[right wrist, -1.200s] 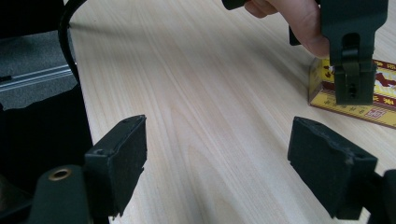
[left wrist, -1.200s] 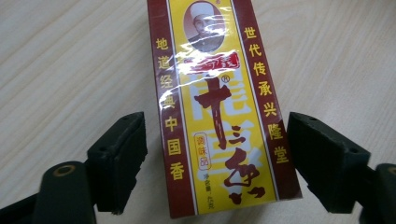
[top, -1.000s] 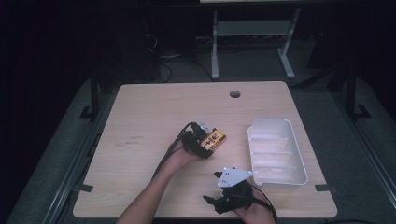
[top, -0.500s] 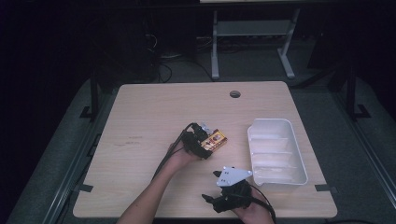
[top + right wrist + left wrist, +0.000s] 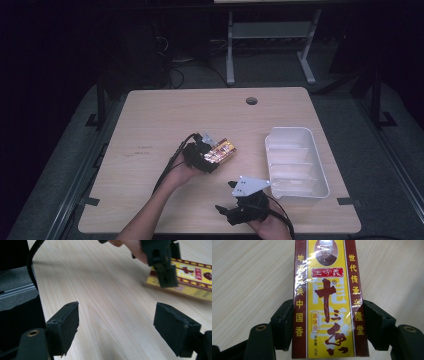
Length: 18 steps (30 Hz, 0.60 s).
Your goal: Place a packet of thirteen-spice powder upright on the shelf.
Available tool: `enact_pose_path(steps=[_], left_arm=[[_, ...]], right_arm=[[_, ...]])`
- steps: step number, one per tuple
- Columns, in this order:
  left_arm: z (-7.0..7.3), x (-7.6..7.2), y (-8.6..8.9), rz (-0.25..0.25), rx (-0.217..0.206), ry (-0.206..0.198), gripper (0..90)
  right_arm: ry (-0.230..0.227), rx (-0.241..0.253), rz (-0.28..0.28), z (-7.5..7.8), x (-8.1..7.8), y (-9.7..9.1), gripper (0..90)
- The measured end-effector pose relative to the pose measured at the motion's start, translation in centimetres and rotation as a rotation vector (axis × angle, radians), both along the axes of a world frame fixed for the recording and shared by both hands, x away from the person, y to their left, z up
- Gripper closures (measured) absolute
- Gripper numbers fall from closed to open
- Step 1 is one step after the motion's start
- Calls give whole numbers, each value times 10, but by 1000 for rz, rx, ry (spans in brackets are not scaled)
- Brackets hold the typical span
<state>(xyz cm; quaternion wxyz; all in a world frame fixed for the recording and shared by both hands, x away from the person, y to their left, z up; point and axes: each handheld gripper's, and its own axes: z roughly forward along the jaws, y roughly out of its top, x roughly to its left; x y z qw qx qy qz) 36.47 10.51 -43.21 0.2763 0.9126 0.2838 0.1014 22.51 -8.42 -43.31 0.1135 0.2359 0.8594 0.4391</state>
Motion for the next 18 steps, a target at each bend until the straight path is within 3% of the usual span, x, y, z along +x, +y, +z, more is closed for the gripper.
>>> enact_pose_path(steps=[13,18], left_arm=[[10,-39,33,-18,-61,-65,327],[12,-50,41,-20,-76,-84,326]], right_arm=[[41,46,-31,14,11,-4,148],[52,33,-38,19,13,-3,142]])
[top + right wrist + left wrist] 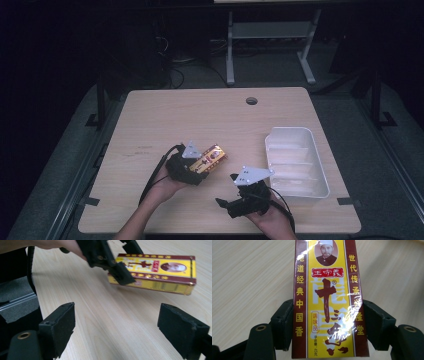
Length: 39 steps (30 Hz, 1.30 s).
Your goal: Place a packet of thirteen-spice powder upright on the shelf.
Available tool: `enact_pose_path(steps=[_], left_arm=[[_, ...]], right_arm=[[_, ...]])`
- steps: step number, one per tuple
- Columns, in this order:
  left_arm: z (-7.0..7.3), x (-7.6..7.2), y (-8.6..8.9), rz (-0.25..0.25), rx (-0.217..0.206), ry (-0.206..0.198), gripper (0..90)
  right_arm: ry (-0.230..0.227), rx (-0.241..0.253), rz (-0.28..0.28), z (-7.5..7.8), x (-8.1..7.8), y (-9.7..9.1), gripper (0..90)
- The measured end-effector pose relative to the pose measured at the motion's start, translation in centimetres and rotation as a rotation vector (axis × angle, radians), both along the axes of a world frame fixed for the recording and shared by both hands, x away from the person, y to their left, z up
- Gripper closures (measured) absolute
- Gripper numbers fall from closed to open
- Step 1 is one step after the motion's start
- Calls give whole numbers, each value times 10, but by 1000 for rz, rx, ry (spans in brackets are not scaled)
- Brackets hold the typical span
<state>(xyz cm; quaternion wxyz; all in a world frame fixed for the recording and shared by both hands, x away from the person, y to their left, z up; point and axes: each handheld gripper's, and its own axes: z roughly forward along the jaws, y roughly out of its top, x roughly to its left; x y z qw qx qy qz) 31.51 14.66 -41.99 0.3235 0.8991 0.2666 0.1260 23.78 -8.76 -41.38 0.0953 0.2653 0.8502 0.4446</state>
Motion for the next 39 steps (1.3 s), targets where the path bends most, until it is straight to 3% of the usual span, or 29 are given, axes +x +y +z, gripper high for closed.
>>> enact_pose_path(steps=[5,22,28,29,39], left_arm=[[3,-15,13,-3,-20,-18,326],[-1,-44,36,0,-50,-53,326],[-3,-53,39,-12,-73,-53,326],[-4,-57,40,-21,-78,-60,327],[-1,-72,38,-54,-95,-95,327]], right_arm=[[43,-5,-18,2,5,-4,145],[63,-8,-43,21,25,4,144],[79,-11,-37,23,33,12,146],[97,-7,-37,23,36,16,148],[116,-4,-45,21,40,25,155]])
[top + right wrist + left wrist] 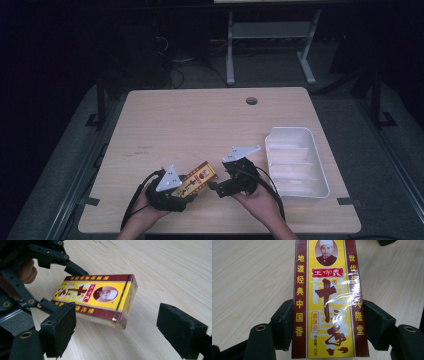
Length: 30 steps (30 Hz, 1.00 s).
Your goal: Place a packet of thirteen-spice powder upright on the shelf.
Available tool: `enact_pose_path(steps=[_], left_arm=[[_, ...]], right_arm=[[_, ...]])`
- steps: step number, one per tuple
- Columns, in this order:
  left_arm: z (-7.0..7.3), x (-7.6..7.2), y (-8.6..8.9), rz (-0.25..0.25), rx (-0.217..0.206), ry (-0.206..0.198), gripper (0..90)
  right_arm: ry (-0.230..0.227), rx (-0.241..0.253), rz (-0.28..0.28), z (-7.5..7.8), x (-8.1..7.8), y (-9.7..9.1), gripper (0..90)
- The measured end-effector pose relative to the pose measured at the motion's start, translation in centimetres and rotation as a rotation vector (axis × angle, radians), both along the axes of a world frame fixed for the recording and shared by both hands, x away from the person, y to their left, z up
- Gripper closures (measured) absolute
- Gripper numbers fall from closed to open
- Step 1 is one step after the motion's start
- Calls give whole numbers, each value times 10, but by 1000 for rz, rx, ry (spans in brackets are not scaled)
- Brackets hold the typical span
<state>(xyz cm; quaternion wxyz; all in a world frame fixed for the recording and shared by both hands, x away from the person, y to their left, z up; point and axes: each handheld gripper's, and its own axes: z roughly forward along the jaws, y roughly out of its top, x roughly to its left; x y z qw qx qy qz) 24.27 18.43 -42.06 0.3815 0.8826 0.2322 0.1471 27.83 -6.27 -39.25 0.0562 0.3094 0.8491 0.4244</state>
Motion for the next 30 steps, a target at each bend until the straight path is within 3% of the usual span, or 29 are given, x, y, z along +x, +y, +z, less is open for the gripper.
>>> enact_pose_path(steps=[9,12,18,19,22,25,30], left_arm=[[3,-11,-10,-26,-5,-60,327],[5,-14,-13,-23,-21,-90,327],[8,-16,-15,-17,-40,-115,327],[9,-16,-14,-18,-55,-111,327],[8,-16,-14,-14,-59,-109,326],[7,-15,-13,-14,-63,-102,326],[2,-11,-13,-4,-54,-73,323]], right_arm=[[59,41,-30,-2,4,1,195],[80,50,-43,-2,6,0,211],[136,101,-36,-3,7,-2,249],[157,123,-16,-3,7,-1,268],[162,136,4,-3,6,2,316],[171,133,-2,-3,6,3,328],[171,136,-12,-1,8,3,440]])
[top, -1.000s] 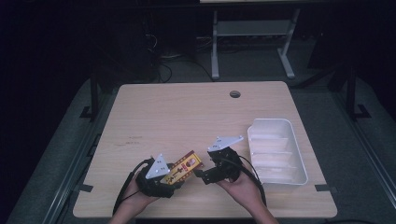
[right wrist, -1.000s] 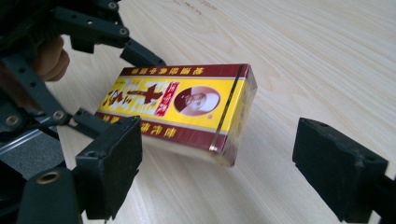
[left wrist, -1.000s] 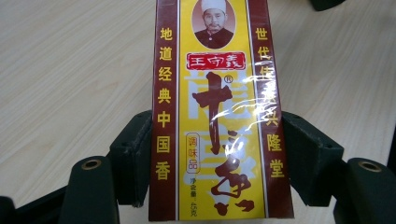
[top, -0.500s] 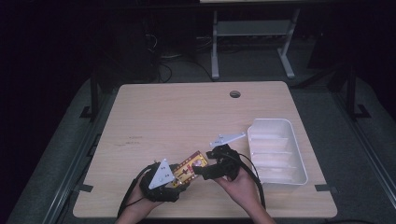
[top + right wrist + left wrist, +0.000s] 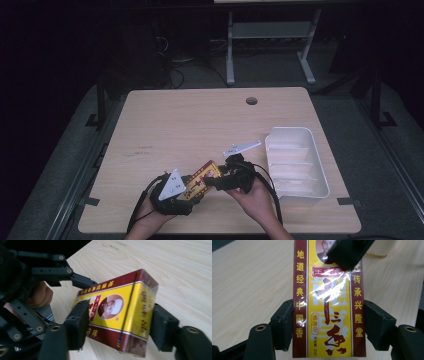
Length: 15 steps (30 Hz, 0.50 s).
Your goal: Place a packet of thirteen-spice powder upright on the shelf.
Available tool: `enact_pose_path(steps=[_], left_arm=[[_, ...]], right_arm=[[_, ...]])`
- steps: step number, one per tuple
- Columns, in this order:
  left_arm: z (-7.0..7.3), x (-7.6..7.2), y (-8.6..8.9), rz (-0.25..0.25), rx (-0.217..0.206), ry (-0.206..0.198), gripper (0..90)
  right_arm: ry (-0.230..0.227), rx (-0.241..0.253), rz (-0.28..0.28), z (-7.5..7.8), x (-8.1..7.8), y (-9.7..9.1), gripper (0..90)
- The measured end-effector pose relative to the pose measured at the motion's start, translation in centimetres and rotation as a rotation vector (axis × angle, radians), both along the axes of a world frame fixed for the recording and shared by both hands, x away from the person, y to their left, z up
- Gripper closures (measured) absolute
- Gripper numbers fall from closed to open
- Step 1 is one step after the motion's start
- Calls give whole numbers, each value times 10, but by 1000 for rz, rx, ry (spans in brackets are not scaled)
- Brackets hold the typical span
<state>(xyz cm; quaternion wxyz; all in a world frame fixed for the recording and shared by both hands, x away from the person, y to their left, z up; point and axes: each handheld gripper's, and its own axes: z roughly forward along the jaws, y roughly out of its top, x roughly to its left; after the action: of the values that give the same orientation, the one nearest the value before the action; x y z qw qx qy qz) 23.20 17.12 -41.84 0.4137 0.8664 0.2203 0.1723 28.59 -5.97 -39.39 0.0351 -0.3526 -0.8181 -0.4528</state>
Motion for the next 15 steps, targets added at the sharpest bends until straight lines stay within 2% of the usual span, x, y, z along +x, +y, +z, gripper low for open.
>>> enact_pose_path(steps=[1,4,7,10,15], left_arm=[[-3,2,-1,2,9,14,323],[-5,3,-2,5,17,16,322],[-7,5,-3,12,22,25,322],[-9,6,-3,21,40,17,321],[-10,6,-4,28,39,12,308]], right_arm=[[1,4,-3,1,0,0,464],[-2,-7,-6,3,-1,2,513],[-1,13,4,5,-2,5,582],[-21,-11,8,8,-4,10,596],[-30,-34,17,9,-6,16,634]])
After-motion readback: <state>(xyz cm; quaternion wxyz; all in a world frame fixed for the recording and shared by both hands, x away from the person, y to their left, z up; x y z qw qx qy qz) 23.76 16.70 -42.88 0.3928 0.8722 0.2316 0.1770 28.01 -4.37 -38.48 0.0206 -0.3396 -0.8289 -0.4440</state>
